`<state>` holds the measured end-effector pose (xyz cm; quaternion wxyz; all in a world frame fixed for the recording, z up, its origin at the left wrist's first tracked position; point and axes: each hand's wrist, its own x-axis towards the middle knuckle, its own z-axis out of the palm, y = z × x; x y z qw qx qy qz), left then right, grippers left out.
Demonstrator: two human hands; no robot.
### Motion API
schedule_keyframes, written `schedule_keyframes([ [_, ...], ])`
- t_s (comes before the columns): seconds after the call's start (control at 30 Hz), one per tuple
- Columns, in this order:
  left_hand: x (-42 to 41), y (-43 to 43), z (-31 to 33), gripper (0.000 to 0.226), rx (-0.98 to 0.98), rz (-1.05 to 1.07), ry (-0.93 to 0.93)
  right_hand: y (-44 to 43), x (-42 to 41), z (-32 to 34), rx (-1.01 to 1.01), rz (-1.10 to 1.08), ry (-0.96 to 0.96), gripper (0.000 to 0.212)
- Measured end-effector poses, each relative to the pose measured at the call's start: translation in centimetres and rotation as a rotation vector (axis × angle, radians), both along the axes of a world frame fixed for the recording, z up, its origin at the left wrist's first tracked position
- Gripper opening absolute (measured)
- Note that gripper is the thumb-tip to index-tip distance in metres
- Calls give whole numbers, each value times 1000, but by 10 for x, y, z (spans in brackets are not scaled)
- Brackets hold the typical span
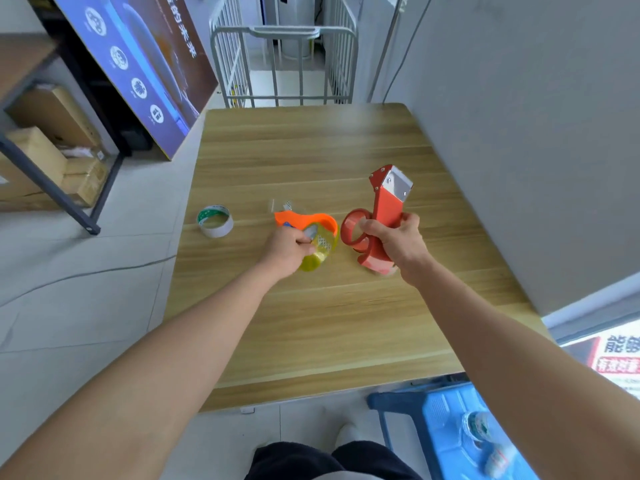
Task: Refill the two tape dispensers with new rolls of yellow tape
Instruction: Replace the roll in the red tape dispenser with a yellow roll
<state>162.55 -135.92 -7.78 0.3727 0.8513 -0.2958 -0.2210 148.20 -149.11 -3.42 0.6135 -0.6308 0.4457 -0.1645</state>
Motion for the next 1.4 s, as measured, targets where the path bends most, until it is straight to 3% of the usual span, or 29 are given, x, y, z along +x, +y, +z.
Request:
schedule_keyframes([
  [0.17, 15, 9, 57, 25, -272, 138, 64, 5, 17, 23, 43, 9, -93, 81],
  [0.3, 23, 11, 89, 27, -403, 181, 133, 14, 34, 39, -43, 66, -124, 83],
  [0.47, 36, 23, 107, 5, -466, 248, 223, 23, 53, 57, -118, 118, -174, 73],
  [0.63, 43, 35, 123, 9, -588, 335, 498, 37, 71, 72, -139, 177, -225, 59],
  [0.7, 43, 38, 127, 5, -612, 347, 532, 43, 78, 77, -142, 199, -236, 60],
  [0.8, 46, 43, 130, 16, -623, 384, 547, 51, 88, 83, -179, 261, -248, 60],
  [0.97, 51, 47, 132, 2, -637, 400, 575, 67, 100, 82, -239, 354, -214, 75],
  [1.07, 53, 49, 132, 4, -621, 430, 594, 74, 107, 80, -247, 388, -205, 69],
  [1.3, 63, 50, 125, 46, -599, 544, 650, 84, 117, 73, -164, 418, -224, 59],
  [1.4, 65, 50, 121, 92, -269, 673, 416, 85, 120, 71, -83, 448, -244, 57],
])
